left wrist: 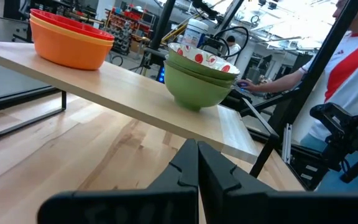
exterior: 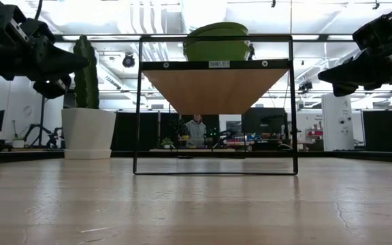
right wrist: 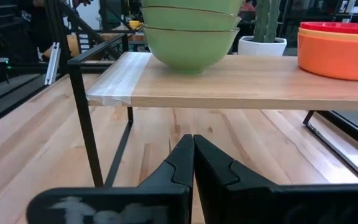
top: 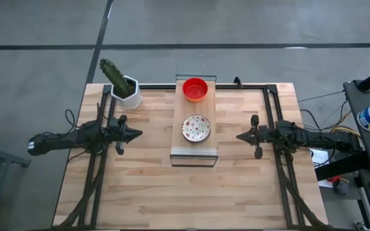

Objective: Pick & Place Mini bowls
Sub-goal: Return to Home Position

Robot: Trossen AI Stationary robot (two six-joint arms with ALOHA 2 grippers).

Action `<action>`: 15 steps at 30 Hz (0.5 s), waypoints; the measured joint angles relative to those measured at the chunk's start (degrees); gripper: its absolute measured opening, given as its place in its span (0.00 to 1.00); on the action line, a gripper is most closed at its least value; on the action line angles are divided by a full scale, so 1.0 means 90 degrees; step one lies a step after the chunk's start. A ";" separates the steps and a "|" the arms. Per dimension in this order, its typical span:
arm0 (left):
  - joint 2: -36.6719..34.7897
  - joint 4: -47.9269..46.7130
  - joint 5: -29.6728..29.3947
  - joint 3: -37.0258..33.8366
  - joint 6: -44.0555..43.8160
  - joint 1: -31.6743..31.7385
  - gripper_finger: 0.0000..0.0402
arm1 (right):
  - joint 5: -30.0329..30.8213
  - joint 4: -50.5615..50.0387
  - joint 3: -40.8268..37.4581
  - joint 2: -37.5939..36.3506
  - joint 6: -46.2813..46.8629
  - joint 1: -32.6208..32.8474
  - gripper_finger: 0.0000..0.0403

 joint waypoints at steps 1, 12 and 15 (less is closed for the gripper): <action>0.0000 0.0000 0.0000 -0.0002 0.0000 0.0000 0.00 | 0.0000 0.0000 0.0000 0.0000 -0.0025 0.0000 0.02; 0.0000 0.0000 0.0000 -0.0002 0.0000 0.0000 0.00 | -0.0002 0.0000 0.0000 0.0000 -0.0106 -0.0002 0.02; 0.0000 0.0000 0.0000 -0.0002 0.0000 0.0000 0.00 | -0.0002 0.0000 0.0000 0.0000 -0.0036 -0.0002 0.02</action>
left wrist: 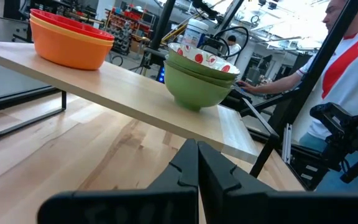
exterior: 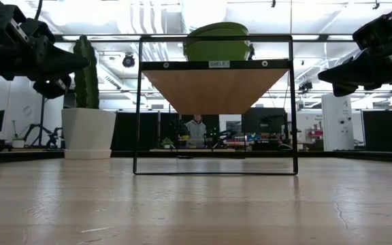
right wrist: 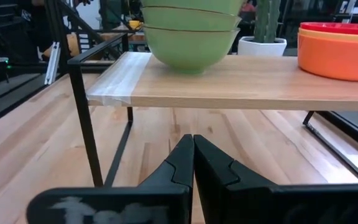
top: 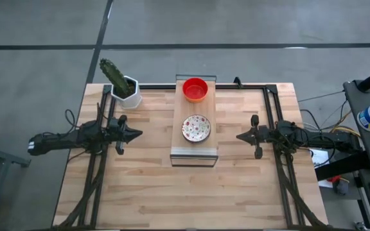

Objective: Pick & Place Mini bowls
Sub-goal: Return to Home Position

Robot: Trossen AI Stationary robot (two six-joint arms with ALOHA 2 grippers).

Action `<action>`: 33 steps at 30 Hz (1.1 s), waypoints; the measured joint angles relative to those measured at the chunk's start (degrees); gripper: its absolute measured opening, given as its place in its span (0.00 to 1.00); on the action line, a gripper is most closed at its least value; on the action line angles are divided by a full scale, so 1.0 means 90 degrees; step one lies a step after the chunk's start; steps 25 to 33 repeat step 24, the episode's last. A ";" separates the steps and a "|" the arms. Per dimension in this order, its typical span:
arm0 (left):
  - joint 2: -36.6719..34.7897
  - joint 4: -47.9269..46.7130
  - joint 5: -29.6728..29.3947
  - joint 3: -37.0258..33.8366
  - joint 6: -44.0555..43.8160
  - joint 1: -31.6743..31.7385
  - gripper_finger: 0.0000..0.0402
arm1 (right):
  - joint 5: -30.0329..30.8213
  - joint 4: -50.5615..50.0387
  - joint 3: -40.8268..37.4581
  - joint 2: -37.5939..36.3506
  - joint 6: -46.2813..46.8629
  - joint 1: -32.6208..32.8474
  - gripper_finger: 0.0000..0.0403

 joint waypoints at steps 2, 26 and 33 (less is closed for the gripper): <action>0.0000 -0.0001 0.0000 0.0000 0.0000 0.0000 0.00 | 0.0000 0.0000 0.0000 0.0000 0.0028 0.0000 0.02; 0.0000 -0.0002 0.0000 0.0000 0.0000 0.0000 0.00 | 0.0000 0.0000 0.0002 0.0000 -0.0043 0.0000 0.02; 0.0000 -0.0002 0.0000 0.0000 0.0000 0.0000 0.00 | 0.0000 0.0000 0.0002 0.0000 -0.0043 0.0000 0.02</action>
